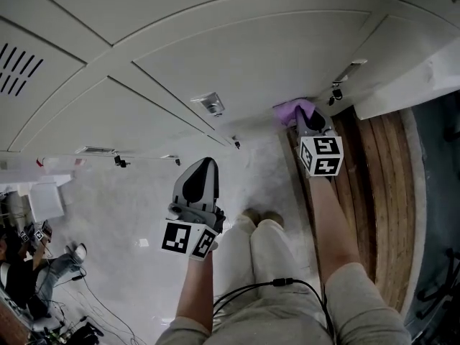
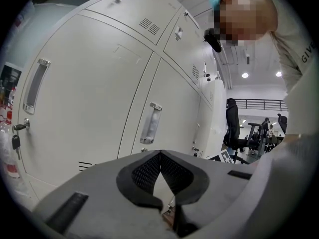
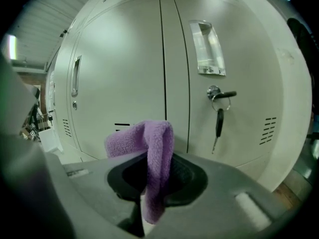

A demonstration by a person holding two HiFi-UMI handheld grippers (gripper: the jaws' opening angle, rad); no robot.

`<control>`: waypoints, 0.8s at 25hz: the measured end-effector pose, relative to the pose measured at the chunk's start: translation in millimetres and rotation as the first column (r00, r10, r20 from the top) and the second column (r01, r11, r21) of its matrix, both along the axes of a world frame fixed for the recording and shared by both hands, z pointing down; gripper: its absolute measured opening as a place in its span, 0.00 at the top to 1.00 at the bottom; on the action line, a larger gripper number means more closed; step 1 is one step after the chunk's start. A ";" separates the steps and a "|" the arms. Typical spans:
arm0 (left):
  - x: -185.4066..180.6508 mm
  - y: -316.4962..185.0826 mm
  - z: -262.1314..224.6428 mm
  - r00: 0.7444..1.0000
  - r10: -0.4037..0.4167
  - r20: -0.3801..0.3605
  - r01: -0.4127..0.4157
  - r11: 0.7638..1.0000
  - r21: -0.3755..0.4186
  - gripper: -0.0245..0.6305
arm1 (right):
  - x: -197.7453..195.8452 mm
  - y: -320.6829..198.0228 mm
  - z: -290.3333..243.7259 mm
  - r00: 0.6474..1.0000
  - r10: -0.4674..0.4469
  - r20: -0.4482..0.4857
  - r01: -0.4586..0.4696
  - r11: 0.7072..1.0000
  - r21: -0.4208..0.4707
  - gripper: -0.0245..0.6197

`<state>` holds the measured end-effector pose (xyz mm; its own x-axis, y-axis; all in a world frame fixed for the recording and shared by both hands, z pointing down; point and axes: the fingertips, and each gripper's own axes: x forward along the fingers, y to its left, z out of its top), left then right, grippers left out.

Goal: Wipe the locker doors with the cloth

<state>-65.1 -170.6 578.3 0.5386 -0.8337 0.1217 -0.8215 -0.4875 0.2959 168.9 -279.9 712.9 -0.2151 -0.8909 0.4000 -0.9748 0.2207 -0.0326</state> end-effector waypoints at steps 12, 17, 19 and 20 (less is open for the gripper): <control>-17.9 19.8 -91.6 0.999 -0.011 0.030 0.010 0.999 0.033 0.96 | 0.6 63.5 -79.2 0.998 -0.059 0.006 0.059 0.998 -0.025 0.87; -24.1 25.8 -150.4 0.999 -0.010 0.033 0.007 0.996 0.086 0.96 | -18.5 87.4 -167.0 0.988 -0.153 0.029 0.152 0.988 0.037 0.87; -24.3 29.8 -173.8 0.999 -0.009 0.036 0.005 0.995 0.099 0.96 | -27.8 96.0 -206.6 0.982 -0.189 0.030 0.186 0.980 0.072 0.87; -25.5 32.8 -184.6 0.999 -0.011 0.039 0.007 0.995 0.103 0.96 | -31.7 101.7 -224.9 0.980 -0.196 0.040 0.192 0.978 0.086 0.87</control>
